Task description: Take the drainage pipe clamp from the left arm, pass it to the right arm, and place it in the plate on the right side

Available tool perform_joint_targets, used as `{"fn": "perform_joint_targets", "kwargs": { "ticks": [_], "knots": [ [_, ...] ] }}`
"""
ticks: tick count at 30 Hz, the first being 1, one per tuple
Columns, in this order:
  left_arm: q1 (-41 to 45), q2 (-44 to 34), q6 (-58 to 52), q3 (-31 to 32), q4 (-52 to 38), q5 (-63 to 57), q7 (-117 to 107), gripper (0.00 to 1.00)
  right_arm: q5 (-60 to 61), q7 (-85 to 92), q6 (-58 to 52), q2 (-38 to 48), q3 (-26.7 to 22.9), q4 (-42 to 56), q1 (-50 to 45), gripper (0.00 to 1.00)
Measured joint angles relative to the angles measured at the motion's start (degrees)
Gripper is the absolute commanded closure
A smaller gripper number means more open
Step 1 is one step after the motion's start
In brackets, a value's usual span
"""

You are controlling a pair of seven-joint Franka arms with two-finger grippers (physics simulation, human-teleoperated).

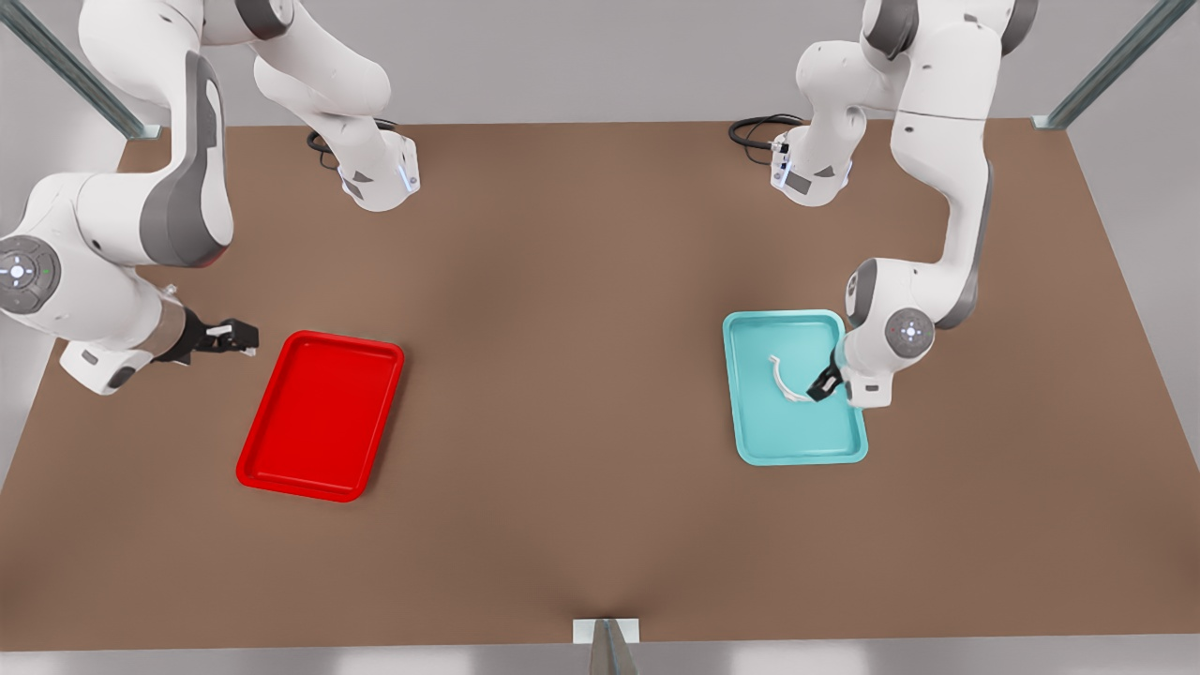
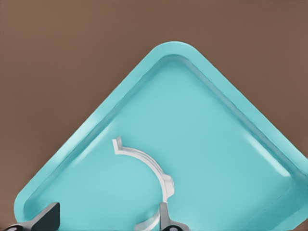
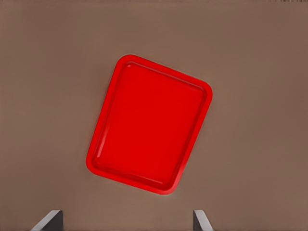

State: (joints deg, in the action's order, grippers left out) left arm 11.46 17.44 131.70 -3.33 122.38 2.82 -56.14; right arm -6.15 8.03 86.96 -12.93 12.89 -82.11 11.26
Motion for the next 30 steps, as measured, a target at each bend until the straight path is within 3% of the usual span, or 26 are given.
{"fn": "perform_joint_targets", "kwargs": {
  "ticks": [16,28,30],
  "knots": [
    [-1.6,2.8,17.9,0.1,4.7,4.9,-30.2,0.00,0.1,0.5,1.1,-0.2,0.0,-0.1,0.0,0.00],
    [-2.4,7.6,21.7,0.2,4.2,5.2,-40.6,0.00,-0.1,0.7,1.3,-0.5,0.0,-0.3,0.0,0.00],
    [-2.4,7.8,21.8,0.2,4.2,5.2,-41.9,0.22,-0.1,0.7,1.3,-0.5,0.0,-0.4,0.0,0.00]
  ]
}}
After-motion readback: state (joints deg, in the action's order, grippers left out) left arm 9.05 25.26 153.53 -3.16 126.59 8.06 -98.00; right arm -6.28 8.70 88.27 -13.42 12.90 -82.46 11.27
